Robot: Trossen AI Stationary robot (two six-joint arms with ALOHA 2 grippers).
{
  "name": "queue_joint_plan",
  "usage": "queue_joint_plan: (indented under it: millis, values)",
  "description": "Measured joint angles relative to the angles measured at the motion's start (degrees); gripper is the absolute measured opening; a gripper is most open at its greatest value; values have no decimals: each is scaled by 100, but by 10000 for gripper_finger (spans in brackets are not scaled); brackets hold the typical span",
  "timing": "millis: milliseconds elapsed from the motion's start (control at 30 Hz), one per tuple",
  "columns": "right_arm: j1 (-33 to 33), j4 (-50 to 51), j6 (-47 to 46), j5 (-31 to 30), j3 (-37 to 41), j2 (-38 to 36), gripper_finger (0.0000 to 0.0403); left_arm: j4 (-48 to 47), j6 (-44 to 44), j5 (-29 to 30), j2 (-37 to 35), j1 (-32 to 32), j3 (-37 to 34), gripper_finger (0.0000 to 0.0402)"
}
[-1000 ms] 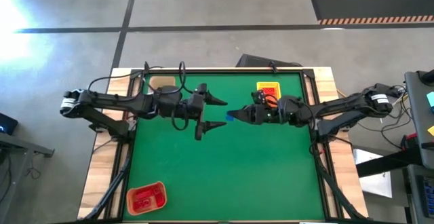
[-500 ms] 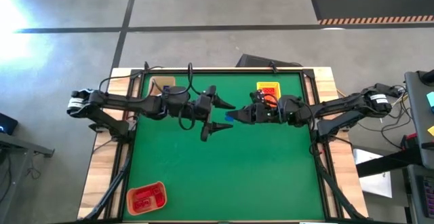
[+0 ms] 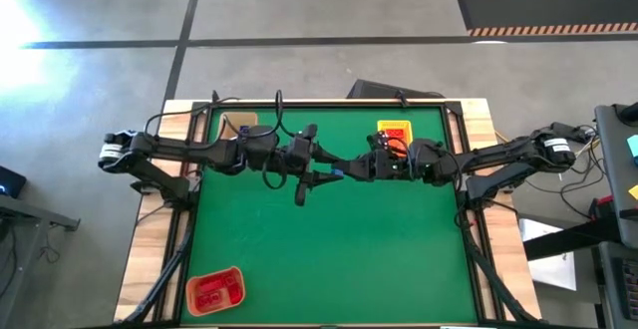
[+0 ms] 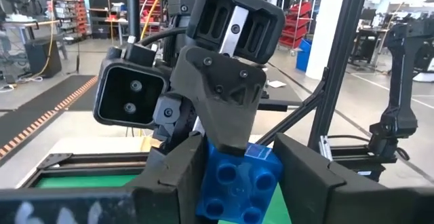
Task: Sort & place blocks by color
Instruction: Put the blue game piece into the light orange bin
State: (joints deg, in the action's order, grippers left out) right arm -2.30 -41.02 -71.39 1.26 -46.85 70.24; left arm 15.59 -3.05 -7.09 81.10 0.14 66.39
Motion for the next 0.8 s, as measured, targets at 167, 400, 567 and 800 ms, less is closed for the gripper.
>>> queue_joint_plan:
  millis: [167, 400, 567, 800]
  values:
    - [35, 195, 46, 19, 0, -2, 175, -136, -153, 3, -9, 32, 0, 137]
    - [308, 562, -54, 338, 0, -159, 236, -392, -233, 17, -106, 133, -1, 136]
    - [533, 1114, -32, 479, 2, -456, 282, -776, -276, 24, -291, 245, -2, 135]
    - [921, 2803, 171, 479, -48, -1076, 307, -1838, -107, 167, -779, 529, -4, 135]
